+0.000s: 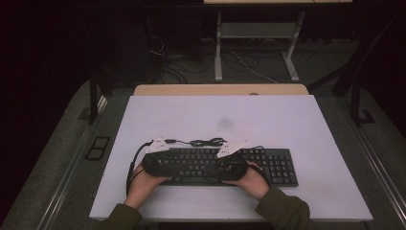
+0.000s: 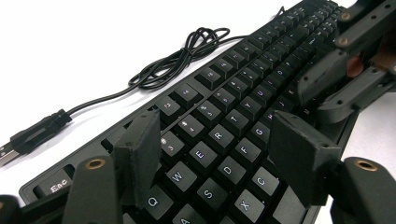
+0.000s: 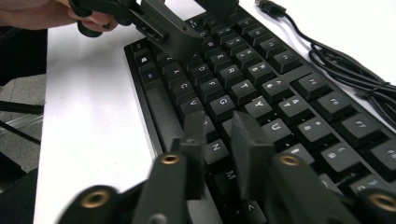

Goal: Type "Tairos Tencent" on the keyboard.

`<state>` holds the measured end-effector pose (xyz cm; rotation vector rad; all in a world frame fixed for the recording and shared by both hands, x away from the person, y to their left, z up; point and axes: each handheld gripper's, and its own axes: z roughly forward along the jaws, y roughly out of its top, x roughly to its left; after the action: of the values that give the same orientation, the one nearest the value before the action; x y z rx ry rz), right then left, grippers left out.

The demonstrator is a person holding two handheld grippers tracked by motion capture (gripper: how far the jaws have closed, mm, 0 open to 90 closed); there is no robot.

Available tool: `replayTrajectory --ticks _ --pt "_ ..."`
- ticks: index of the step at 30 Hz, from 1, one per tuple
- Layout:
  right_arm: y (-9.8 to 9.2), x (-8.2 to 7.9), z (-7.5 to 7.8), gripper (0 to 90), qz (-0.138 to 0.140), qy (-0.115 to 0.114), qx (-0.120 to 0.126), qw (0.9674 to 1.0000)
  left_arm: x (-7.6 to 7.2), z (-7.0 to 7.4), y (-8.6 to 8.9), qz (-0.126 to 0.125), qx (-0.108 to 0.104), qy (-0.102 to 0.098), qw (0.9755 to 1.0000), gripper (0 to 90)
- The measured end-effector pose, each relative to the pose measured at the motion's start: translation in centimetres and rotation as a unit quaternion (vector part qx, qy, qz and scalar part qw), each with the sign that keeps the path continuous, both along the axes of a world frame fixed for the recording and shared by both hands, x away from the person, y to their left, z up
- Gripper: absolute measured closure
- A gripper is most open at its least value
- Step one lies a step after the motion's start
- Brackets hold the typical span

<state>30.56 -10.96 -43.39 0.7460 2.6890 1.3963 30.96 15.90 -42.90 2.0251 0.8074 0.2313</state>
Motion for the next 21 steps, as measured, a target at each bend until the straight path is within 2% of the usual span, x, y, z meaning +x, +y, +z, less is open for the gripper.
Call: replayTrajectory --ticks 1,10,18,21 --pt "-0.2 0.0 0.1 68.2 -0.001 0.000 0.002 1.0000 0.0 0.0 -0.1 0.000 0.001 0.002 1.0000 34.6" --pt "-1.8 0.3 0.5 53.5 -0.011 -0.002 0.018 0.9998 0.1 0.1 -0.9 -0.011 0.006 -0.001 0.9999 43.4" --pt "-3.3 0.2 0.7 39.6 -0.022 -0.005 0.029 0.9993 0.5 0.3 -2.5 -0.029 0.012 -0.005 0.9995 73.9" --pt "-3.8 0.1 0.8 35.2 -0.028 -0.008 0.033 0.9990 0.8 0.3 -2.8 -0.033 0.015 -0.003 0.9993 82.8"
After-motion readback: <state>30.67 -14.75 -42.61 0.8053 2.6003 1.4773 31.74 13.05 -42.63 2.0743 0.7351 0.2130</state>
